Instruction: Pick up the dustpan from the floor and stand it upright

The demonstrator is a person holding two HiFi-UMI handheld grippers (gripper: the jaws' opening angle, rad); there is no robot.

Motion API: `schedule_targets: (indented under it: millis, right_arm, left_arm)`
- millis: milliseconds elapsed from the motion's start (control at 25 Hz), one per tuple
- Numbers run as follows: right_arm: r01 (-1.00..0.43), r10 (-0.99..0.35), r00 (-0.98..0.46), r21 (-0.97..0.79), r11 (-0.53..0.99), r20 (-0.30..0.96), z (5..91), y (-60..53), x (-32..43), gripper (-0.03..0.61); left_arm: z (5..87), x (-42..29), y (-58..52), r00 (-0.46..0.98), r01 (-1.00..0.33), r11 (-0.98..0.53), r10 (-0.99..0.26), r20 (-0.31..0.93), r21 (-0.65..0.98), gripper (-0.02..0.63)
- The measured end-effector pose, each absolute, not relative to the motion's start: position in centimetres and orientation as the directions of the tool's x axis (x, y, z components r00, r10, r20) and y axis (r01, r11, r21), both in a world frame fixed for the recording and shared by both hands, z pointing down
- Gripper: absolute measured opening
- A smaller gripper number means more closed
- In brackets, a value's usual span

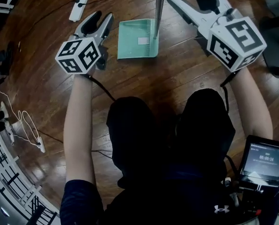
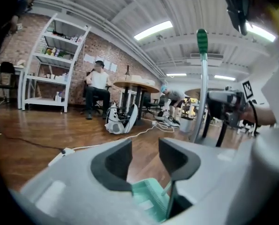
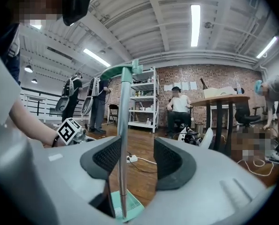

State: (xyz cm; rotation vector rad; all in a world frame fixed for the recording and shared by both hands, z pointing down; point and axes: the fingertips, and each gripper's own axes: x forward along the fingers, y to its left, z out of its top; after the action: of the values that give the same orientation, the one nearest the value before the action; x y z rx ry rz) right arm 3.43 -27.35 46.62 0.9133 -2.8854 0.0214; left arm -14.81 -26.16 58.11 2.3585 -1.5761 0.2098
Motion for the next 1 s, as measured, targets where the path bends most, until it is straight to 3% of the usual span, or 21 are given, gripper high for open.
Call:
schedule_targets:
  millis: [280,480,640,800,1000]
  right_arm:
    - [-0.595,-0.572,-0.801,-0.124,0.794,0.177,49.5,-30.2,4.0,0.224]
    - [-0.620,-0.565,-0.771,-0.148,0.771,0.293,49.2,-26.9,5.3,0.225]
    - [-0.623,-0.545,-0.751,-0.126,0.772,0.374,44.1,-23.0,7.5,0.224]
    - [-0.617,-0.518,-0.746,-0.141,0.774,0.419,35.2,-19.5,8.6,0.221]
    - [-0.610,-0.490,-0.750,-0.178,0.772,0.445,37.1,-16.9,7.6,0.221]
  left_arm:
    - [56.9,-15.1,-23.6,0.365,-0.929,-0.323,-0.872,0.326,0.179,0.181]
    - [52.9,-13.4,-20.1,0.386,-0.922,-0.342,-0.837,0.389,0.180,0.181]
    - [46.8,-11.1,-16.6,0.382,-0.920,-0.380,-0.803,0.457,0.100,0.181]
    - [36.7,-8.0,-14.0,0.397,-0.918,-0.358,-0.798,0.453,0.172,0.179]
    - [36.4,-6.6,-11.9,0.412,-0.911,-0.355,-0.785,0.463,0.209,0.179]
